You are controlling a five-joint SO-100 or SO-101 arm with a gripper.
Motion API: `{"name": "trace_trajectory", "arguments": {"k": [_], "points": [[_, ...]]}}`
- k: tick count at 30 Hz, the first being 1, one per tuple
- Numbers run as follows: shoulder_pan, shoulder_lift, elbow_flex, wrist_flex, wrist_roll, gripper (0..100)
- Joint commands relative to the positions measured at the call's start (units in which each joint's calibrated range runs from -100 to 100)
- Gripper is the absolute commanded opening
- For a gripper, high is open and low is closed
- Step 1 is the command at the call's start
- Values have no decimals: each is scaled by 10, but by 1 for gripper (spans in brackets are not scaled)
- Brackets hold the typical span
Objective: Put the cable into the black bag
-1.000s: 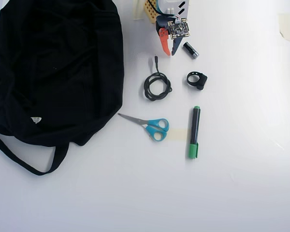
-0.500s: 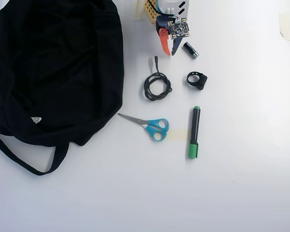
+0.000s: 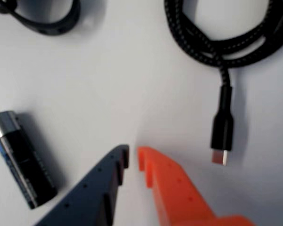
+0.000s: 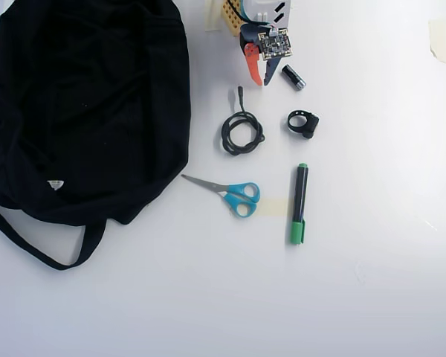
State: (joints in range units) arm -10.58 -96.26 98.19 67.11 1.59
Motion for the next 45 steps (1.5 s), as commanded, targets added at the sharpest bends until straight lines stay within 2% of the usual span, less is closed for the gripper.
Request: {"name": "trace_trajectory", "arguments": {"k": [1,45], "points": [[-3,-3,13,5,1,2],[-3,8,14,3,-2,2]]}}
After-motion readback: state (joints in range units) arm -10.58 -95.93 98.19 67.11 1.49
